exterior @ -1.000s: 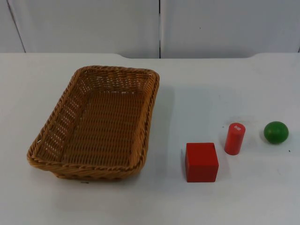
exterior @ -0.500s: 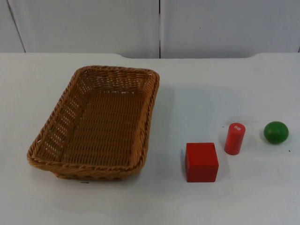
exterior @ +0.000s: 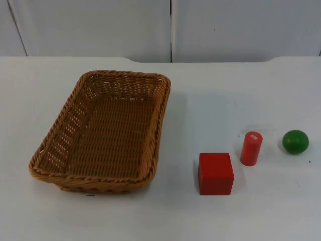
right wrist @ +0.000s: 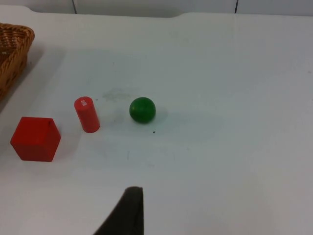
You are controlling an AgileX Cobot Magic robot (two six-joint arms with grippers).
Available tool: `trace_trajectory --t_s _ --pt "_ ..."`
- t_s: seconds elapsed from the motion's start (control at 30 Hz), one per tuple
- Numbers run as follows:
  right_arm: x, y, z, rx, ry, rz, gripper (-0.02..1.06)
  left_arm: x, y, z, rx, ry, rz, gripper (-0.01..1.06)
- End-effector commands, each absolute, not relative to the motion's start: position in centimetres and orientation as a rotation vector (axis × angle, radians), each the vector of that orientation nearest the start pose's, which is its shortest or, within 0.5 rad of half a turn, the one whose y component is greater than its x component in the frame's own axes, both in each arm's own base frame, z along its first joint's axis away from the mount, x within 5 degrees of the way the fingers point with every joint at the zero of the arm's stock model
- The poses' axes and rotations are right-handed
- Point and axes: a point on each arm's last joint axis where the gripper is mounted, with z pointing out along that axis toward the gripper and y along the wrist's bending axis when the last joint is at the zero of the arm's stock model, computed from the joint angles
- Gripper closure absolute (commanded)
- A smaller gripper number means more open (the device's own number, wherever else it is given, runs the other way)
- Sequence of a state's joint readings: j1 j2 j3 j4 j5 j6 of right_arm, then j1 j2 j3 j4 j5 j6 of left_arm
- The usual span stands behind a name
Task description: Pick up the basket with the left hand and place the object to the left of the red cylinder into the basket with the right hand.
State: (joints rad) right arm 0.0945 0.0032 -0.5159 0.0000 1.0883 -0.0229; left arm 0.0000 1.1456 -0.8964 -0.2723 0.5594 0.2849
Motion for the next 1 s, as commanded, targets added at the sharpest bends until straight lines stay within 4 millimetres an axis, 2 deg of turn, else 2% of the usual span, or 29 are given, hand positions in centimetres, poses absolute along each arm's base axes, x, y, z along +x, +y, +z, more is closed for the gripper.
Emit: trace_trajectory --t_s 0.0,0.2,0.3,0.37,0.5,0.73,0.83,0.97 --pt "-0.8 -0.1 28.0 -0.119 2.044 0.045 -0.01 25.2 -1.4 32.0 0.139 2.266 -0.142 0.0" --pt "-0.8 -0.1 28.0 -0.119 2.044 0.045 -0.01 27.4 -1.4 30.6 0.175 2.322 -0.13 0.0" --pt "-0.7 -0.1 28.0 -0.112 2.044 0.039 -0.01 29.5 -1.4 29.1 0.176 2.386 -0.142 0.0" --pt "-0.7 -0.2 28.0 -0.104 2.045 0.037 -0.01 30.1 -1.4 28.8 0.177 2.405 -0.147 0.0" --pt "-0.7 -0.3 28.0 -0.087 2.045 0.036 -0.01 32.4 -1.5 27.4 0.188 2.492 -0.173 0.0" --pt "-0.7 -0.3 28.0 -0.087 2.045 0.036 -0.01 33.2 -1.6 28.0 0.174 2.519 -0.194 0.04" --pt "-0.7 -0.3 28.0 -0.087 2.045 0.036 -0.01 33.0 -2.2 28.0 0.143 2.531 -0.283 0.04" --pt "-0.7 -0.3 28.0 -0.087 2.045 0.036 -0.01 33.1 -3.0 28.1 0.188 2.506 -0.292 0.04"
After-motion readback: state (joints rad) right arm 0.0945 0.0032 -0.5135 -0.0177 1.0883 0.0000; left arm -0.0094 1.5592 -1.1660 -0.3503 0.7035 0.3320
